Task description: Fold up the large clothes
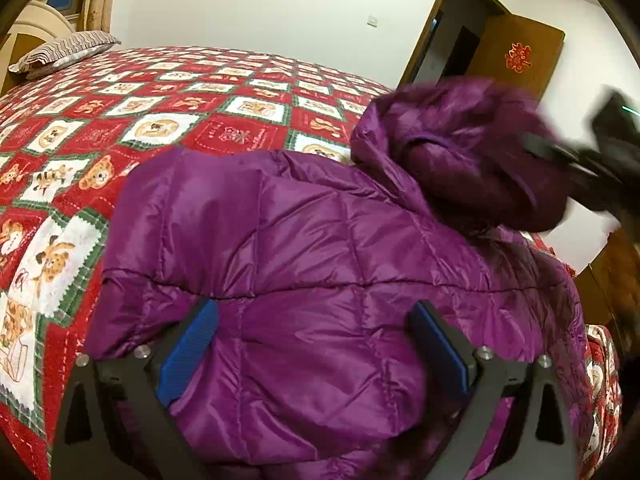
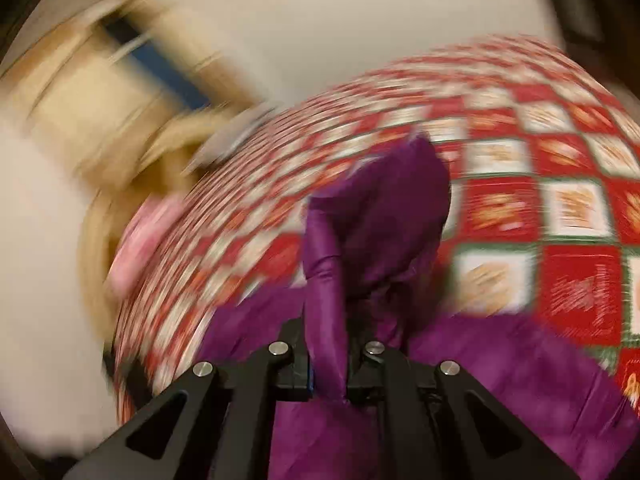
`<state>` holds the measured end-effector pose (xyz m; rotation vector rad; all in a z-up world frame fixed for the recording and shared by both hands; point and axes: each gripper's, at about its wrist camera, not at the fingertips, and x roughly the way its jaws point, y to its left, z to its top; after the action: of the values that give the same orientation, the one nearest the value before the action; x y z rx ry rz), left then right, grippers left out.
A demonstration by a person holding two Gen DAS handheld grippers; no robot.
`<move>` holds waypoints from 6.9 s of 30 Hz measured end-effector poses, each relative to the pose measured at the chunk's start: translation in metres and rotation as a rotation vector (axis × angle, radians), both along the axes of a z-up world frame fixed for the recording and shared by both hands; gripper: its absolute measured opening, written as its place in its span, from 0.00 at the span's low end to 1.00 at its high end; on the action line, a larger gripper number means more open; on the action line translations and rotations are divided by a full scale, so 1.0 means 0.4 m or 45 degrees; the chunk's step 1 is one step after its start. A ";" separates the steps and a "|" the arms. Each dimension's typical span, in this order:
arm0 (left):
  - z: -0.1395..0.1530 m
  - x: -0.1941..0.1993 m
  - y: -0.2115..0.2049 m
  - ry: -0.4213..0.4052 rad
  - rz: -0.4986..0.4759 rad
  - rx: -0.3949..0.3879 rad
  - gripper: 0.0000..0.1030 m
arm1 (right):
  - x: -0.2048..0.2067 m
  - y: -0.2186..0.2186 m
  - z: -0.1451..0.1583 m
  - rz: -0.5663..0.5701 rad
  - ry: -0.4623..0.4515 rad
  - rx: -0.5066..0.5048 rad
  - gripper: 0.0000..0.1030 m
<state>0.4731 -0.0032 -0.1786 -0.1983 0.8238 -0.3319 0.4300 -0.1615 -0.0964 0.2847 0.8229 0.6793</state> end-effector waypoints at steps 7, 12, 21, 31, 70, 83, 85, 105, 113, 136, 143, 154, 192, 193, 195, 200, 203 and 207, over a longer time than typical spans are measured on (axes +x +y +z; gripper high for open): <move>0.002 -0.003 0.007 0.004 0.023 -0.006 0.96 | -0.242 0.019 -0.164 0.168 0.086 -0.551 0.16; 0.034 -0.060 0.014 -0.006 0.017 0.088 0.96 | -0.283 -0.115 -0.179 -0.048 0.214 -0.318 0.44; 0.105 -0.140 0.066 -0.005 -0.029 0.006 0.96 | -0.341 -0.259 -0.089 -0.286 0.161 0.140 0.84; 0.141 -0.131 -0.083 -0.021 -0.147 -0.009 0.96 | -0.118 -0.177 -0.164 -0.336 0.279 -0.048 0.08; 0.006 -0.007 -0.248 0.005 0.016 0.419 1.00 | 0.098 -0.112 -0.217 -0.458 0.007 -0.391 0.43; 0.188 -0.292 -0.001 -0.095 -0.195 0.200 1.00 | -0.313 -0.217 0.040 -0.573 -0.053 -0.240 0.50; 0.200 -0.369 0.038 -0.121 -0.228 0.227 1.00 | -0.420 -0.246 0.062 -0.617 -0.062 -0.245 0.54; 0.067 -0.707 0.116 0.010 -0.071 0.589 1.00 | -0.819 -0.290 -0.135 -0.794 0.238 -0.156 0.63; 0.057 -0.714 0.130 0.019 0.008 0.635 1.00 | -0.794 -0.237 -0.152 -0.802 0.256 -0.279 0.63; -0.033 -0.830 0.272 0.263 -0.118 0.078 0.79 | -0.816 -0.216 -0.287 -0.731 0.453 -0.272 0.63; -0.032 -0.835 0.217 0.278 -0.295 0.032 0.41 | -0.818 -0.211 -0.289 -0.697 0.449 -0.263 0.63; -0.035 -0.837 0.204 0.272 -0.311 0.016 0.49 | -0.829 -0.241 -0.295 -0.685 0.439 -0.189 0.44; 0.350 -0.454 0.281 -0.068 -0.110 -0.267 0.13 | -0.331 -0.271 0.238 -0.438 -0.200 0.265 0.04; 0.315 -0.407 0.263 -0.023 -0.068 -0.215 0.13 | -0.274 -0.264 0.220 -0.464 -0.181 0.228 0.04; 0.256 -0.335 0.229 0.052 0.010 -0.109 0.13 | -0.161 -0.248 0.165 -0.525 -0.133 0.114 0.04; 0.141 -0.253 0.205 0.184 0.086 0.006 0.14 | 0.032 -0.217 0.004 -0.639 -0.014 -0.112 0.04; 0.094 -0.222 0.235 0.283 0.114 -0.132 0.18 | 0.070 -0.222 -0.061 -0.675 -0.011 -0.088 0.05; 0.081 -0.202 0.304 0.343 0.110 -0.432 0.32 | 0.104 -0.228 -0.124 -0.683 0.032 -0.044 0.09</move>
<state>0.3923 0.1185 -0.1463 -0.6040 1.0178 -0.3669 0.4716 -0.2526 -0.1461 0.4619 0.7382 0.1595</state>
